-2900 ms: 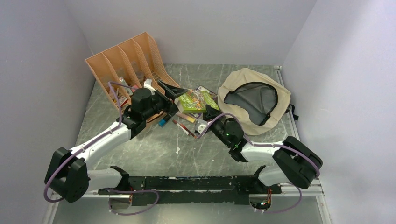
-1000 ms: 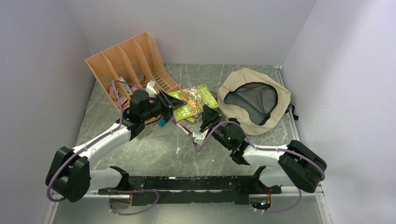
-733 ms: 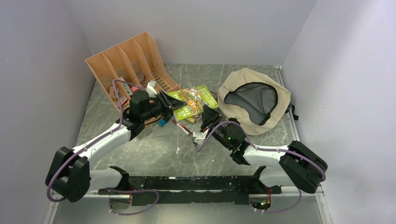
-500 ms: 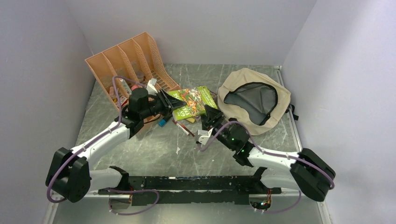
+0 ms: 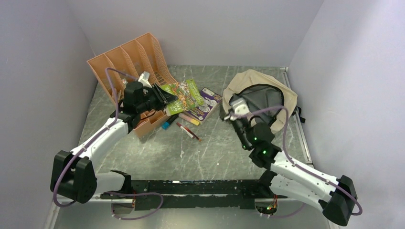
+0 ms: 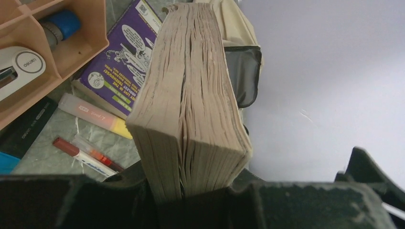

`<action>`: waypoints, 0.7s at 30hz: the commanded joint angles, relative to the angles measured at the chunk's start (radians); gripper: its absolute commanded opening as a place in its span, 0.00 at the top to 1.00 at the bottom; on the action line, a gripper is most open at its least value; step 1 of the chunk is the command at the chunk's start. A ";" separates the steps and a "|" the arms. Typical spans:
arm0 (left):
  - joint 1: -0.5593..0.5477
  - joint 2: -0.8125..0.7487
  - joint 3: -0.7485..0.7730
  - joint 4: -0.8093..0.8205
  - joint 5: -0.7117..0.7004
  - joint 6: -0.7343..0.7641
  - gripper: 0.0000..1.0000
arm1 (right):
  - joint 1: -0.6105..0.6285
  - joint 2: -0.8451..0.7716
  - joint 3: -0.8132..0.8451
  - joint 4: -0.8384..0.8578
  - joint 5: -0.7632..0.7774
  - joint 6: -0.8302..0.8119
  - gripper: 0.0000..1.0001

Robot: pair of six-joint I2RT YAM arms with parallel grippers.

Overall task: Pack the student bag
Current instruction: Pick up the book from the center of the board, then place the book in the student bag.

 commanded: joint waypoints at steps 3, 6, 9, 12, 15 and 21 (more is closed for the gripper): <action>0.032 -0.026 -0.026 0.119 0.094 0.023 0.95 | -0.128 0.109 0.273 -0.522 0.402 0.253 0.36; 0.034 -0.029 -0.022 0.092 0.101 0.046 0.95 | -0.315 0.185 0.393 -0.737 0.207 0.343 0.35; 0.034 -0.034 -0.025 0.088 0.143 0.051 0.95 | -0.390 0.294 0.481 -0.856 0.182 0.292 0.35; 0.032 -0.049 -0.046 0.094 0.169 0.044 0.95 | -0.439 0.412 0.553 -0.945 0.196 0.258 0.35; 0.030 -0.067 -0.084 0.126 0.201 0.023 0.95 | -0.497 0.504 0.595 -0.958 0.176 0.242 0.36; 0.011 -0.098 -0.089 0.091 0.222 0.042 0.95 | -0.601 0.684 0.676 -0.978 0.191 0.208 0.38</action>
